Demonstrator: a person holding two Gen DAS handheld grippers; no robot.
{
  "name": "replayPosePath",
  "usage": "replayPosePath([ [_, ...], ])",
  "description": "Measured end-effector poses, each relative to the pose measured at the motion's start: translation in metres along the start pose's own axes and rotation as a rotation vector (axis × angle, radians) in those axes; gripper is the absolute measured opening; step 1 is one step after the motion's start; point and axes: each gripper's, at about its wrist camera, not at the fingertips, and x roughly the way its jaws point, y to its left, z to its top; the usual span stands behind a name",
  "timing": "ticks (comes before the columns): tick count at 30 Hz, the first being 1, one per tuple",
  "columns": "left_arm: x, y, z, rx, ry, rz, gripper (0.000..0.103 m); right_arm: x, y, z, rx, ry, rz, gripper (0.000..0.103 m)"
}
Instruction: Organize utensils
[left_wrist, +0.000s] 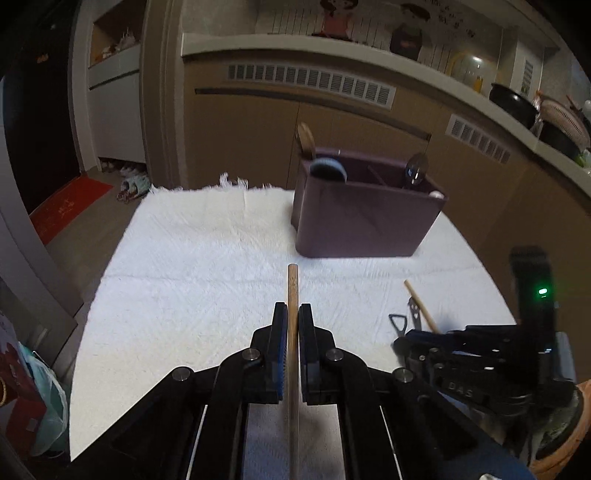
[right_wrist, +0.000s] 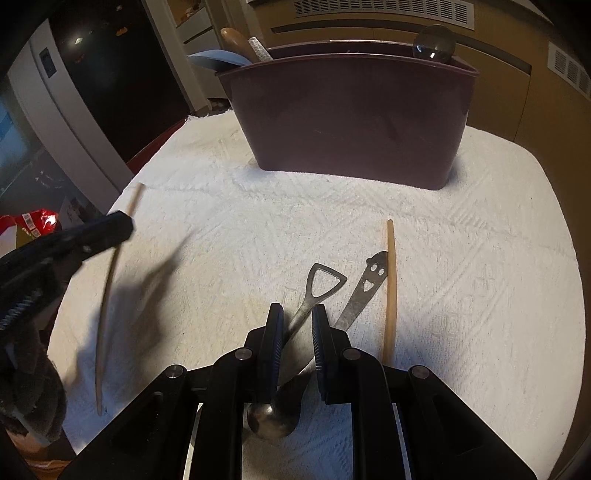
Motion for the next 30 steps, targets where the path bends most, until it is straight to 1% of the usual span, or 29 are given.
replayPosePath([
  [3,-0.023,0.005,0.005,-0.002,-0.068,-0.013,0.004,0.005,0.010,0.005,-0.029,-0.002,-0.045,0.018],
  [6,-0.038,0.011,0.006,-0.019,-0.104,-0.032,0.004,0.011,0.025,0.009,-0.088,-0.010,-0.098,0.018],
  [9,-0.043,0.019,0.005,-0.034,-0.118,-0.037,0.004,0.018,0.042,0.011,-0.176,-0.019,-0.173,0.018],
  [11,-0.043,0.022,0.003,-0.040,-0.118,-0.037,0.004,0.019,0.048,0.010,-0.214,-0.022,-0.196,0.017],
  [13,-0.042,0.022,0.000,-0.043,-0.114,-0.038,0.004,0.018,0.052,0.010,-0.237,-0.024,-0.209,0.014],
  [18,-0.039,0.022,-0.002,-0.046,-0.099,-0.038,0.004,0.007,0.057,0.008,-0.261,-0.038,-0.199,0.009],
  [19,-0.039,0.021,-0.002,-0.045,-0.095,-0.037,0.004,0.005,0.059,0.008,-0.266,-0.044,-0.195,0.006],
  [21,-0.038,0.021,-0.001,-0.045,-0.090,-0.035,0.004,0.000,0.061,0.008,-0.272,-0.057,-0.190,0.003],
  [27,-0.043,0.019,0.000,-0.042,-0.094,-0.038,0.004,-0.029,0.063,0.007,-0.263,-0.110,-0.147,0.002],
  [30,-0.051,0.013,0.002,-0.031,-0.109,-0.043,0.004,-0.049,0.060,0.006,-0.241,-0.135,-0.094,0.001],
])
